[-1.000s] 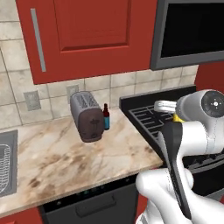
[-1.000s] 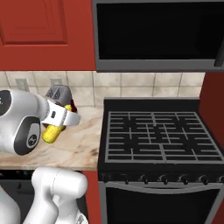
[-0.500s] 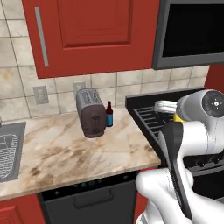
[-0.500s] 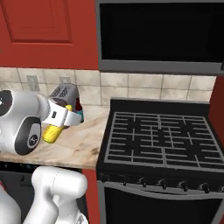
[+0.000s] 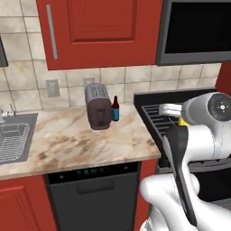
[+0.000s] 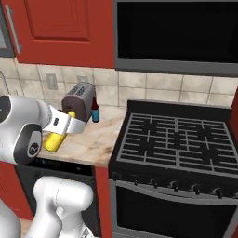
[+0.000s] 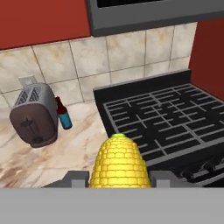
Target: Place the liquor and beer on the top shelf of the fridge to keep them out of children's reach, and place the corn on lower shelves for easy access.
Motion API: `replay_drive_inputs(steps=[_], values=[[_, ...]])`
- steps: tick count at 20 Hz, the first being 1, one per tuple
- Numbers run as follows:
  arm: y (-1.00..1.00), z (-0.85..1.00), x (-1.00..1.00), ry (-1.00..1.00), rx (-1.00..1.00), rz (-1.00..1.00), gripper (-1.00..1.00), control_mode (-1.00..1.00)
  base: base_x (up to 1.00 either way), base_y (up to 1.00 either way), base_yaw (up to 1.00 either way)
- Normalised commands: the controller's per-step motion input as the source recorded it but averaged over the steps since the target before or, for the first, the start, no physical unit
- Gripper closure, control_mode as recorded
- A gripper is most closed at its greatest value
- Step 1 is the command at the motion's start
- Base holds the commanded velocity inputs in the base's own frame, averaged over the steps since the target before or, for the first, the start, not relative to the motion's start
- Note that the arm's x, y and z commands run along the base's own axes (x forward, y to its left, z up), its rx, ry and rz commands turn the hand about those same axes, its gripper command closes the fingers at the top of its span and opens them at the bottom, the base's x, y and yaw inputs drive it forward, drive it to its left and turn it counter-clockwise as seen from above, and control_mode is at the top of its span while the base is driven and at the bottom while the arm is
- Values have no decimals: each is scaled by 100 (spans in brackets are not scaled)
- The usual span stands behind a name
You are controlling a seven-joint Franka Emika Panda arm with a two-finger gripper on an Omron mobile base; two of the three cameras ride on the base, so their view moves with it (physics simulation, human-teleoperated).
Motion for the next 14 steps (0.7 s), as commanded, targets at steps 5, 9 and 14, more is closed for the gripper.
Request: replay_drive_inputs(steps=[5,9,14], values=[[0,0,0,0,0,0,100,100,-3,-75,10],[0,0,0,0,0,0,100,100,-2,-96,4],[0,0,0,0,0,0,100,100,-42,-61,5]])
